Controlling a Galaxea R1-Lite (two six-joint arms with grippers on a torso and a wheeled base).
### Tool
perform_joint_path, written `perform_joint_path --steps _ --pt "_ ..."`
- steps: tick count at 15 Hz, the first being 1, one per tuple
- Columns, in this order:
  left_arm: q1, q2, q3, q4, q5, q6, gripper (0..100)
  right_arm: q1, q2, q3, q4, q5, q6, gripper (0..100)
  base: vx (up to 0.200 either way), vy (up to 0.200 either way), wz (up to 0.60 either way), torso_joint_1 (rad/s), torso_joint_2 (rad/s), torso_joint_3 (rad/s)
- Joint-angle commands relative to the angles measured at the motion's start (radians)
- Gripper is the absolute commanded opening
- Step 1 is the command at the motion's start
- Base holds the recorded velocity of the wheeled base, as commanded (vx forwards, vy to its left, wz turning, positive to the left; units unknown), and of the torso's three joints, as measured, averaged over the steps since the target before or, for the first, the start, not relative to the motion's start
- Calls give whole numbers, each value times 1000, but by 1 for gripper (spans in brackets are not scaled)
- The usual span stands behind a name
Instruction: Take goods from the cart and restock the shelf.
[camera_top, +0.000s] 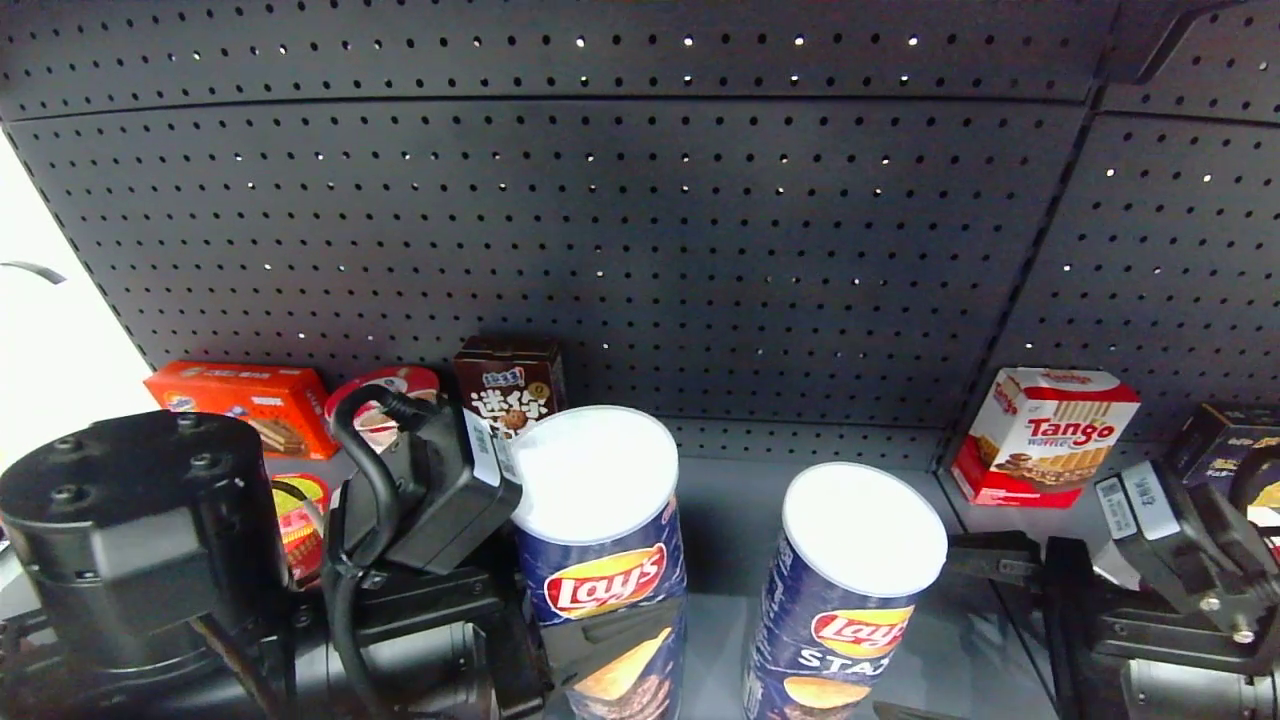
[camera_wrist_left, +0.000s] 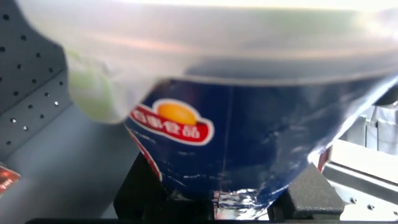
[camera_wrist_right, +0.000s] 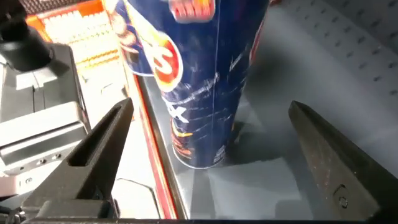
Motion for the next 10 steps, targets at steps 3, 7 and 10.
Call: perform_joint_path --steps 3,7,10 --pt "34 51 -66 -6 0 1 0 1 -147 -19 109 -47 2 100 0 0 0 0 0 0" --pt "54 91 -117 -4 -3 4 0 -1 -282 -84 253 -88 71 100 0 0 0 0 0 0" --pt "57 130 -152 -3 -7 10 0 7 -316 -79 258 -142 84 100 0 0 0 0 0 0"
